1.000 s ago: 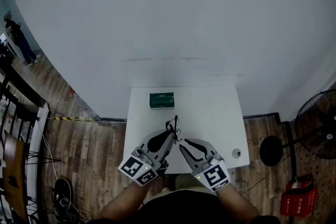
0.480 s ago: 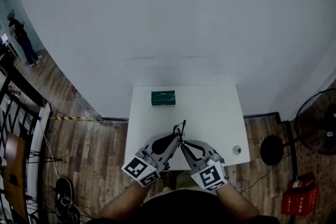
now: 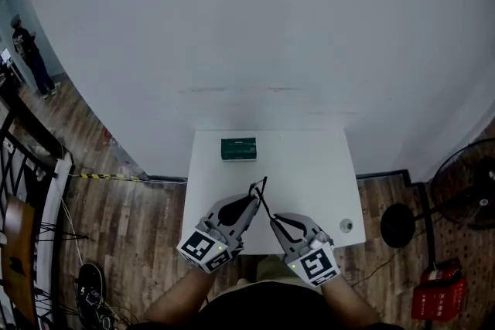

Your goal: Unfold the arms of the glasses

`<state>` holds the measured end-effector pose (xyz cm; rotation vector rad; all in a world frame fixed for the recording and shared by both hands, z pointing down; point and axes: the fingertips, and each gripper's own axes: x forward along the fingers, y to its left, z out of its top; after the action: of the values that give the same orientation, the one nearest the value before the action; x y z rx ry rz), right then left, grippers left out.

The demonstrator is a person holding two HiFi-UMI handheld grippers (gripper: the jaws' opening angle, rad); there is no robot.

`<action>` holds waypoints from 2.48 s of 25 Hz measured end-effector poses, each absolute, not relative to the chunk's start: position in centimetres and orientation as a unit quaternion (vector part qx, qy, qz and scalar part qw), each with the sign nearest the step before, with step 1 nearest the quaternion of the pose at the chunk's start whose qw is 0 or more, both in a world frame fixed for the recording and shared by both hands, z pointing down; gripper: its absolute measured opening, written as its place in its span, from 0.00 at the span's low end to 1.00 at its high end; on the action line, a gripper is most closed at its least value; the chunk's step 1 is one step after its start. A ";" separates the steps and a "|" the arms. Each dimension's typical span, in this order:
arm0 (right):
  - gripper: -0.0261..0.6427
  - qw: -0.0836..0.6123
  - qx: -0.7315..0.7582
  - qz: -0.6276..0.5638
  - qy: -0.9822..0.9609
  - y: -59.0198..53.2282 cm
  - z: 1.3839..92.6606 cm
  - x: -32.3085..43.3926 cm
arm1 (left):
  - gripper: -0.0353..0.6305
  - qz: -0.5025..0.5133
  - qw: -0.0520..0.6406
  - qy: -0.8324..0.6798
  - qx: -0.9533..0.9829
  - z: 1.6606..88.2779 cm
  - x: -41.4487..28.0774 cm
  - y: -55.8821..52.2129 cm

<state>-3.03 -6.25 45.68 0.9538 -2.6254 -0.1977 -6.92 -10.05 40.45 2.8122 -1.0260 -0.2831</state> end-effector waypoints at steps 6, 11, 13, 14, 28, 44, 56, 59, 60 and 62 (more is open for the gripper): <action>0.08 0.164 0.334 -0.071 -0.926 -6.4 45.2 -0.9 | 0.08 -0.087 0.065 -0.349 0.931 41.5 -7.0 -11.0; 0.08 0.160 0.344 -0.077 -0.922 -6.2 43.9 0.6 | 0.08 -0.076 0.069 -0.361 0.927 42.3 -7.4 -11.7; 0.08 0.158 0.346 -0.082 -0.921 -6.0 43.3 0.9 | 0.08 -0.073 0.069 -0.366 0.925 42.6 -7.6 -11.8; 0.08 0.159 0.348 -0.085 -0.920 -5.9 43.0 1.0 | 0.08 -0.072 0.069 -0.368 0.925 42.7 -7.8 -11.9; 0.10 0.145 0.359 -0.142 -0.911 -5.6 38.7 1.2 | 0.08 -0.060 0.066 -0.379 0.921 43.6 -9.1 -12.2; 0.11 0.167 0.349 -0.149 -0.910 -5.8 38.4 0.8 | 0.08 -0.039 0.076 -0.383 0.920 45.7 -10.1 -12.2; 0.11 0.101 0.356 -0.109 -0.923 -5.4 38.0 1.5 | 0.08 -0.064 0.111 -0.405 0.905 46.2 -11.3 -13.7; 0.11 0.112 0.341 -0.098 -0.928 -5.1 39.4 1.3 | 0.08 -0.068 0.113 -0.410 0.903 45.9 -11.4 -14.1; 0.11 0.112 0.336 -0.089 -0.931 -5.0 39.9 1.0 | 0.08 -0.070 0.113 -0.409 0.903 45.7 -11.2 -14.2; 0.11 0.112 0.321 -0.059 -0.938 -4.9 41.2 0.3 | 0.08 -0.072 0.115 -0.404 0.904 45.5 -10.7 -14.2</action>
<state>0.28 -4.88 41.21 0.9434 -2.7546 -0.1744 -10.70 -14.18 45.52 2.6506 -1.1849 -0.2119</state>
